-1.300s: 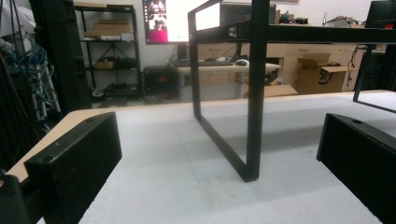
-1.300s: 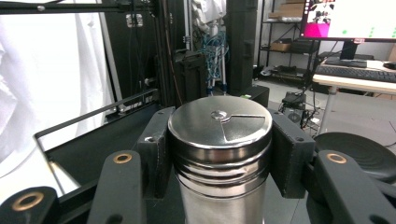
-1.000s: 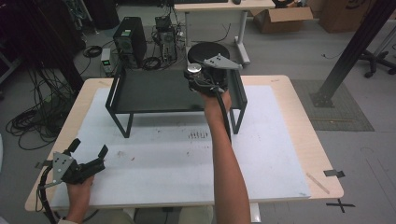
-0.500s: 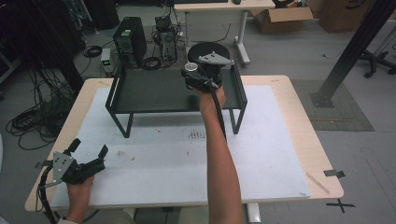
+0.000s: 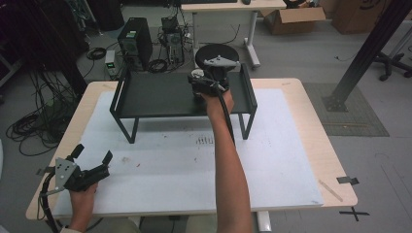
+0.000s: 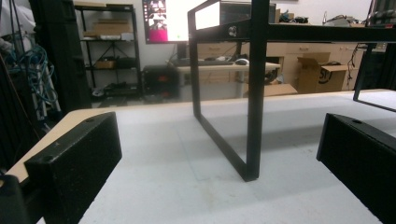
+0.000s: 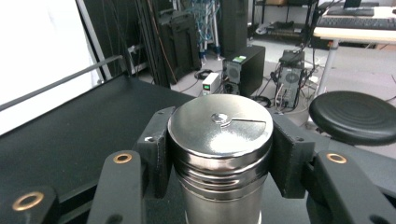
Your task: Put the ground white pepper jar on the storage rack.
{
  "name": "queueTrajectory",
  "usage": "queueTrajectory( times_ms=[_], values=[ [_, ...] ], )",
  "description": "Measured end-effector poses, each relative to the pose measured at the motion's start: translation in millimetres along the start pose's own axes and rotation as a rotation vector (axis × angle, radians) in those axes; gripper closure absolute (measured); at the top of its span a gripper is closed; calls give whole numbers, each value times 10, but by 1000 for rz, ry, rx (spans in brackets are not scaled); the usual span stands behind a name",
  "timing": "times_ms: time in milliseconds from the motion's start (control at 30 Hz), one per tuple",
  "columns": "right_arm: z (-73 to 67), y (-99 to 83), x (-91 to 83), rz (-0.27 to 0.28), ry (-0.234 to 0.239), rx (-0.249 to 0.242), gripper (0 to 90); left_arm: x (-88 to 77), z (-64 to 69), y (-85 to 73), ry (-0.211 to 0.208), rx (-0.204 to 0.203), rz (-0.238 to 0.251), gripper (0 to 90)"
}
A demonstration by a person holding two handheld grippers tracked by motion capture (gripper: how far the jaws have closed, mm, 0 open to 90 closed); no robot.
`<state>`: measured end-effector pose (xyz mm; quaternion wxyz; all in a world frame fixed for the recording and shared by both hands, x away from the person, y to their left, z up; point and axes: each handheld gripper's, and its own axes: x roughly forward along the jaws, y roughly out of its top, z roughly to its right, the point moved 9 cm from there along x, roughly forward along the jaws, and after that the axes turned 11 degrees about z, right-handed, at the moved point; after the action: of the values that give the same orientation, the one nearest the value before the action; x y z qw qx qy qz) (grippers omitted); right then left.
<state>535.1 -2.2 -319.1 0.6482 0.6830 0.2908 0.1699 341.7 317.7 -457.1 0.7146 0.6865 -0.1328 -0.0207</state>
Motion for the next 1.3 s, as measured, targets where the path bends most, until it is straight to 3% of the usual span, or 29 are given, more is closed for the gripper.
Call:
queueTrajectory(
  times_ms=[233,700,1033,1300],
  values=[
    [-10,-103,30,-47,2,-11,483,1,0,-1,0,0,-1,3],
    [-13,-140,23,-42,9,12,442,1,3,-1,-1,2,-1,4],
    [-4,-148,45,-34,-16,19,242,2,3,-1,-1,1,-2,4],
    [15,-114,38,-11,-35,-8,158,2,3,-2,-1,2,-2,4]
  ],
)
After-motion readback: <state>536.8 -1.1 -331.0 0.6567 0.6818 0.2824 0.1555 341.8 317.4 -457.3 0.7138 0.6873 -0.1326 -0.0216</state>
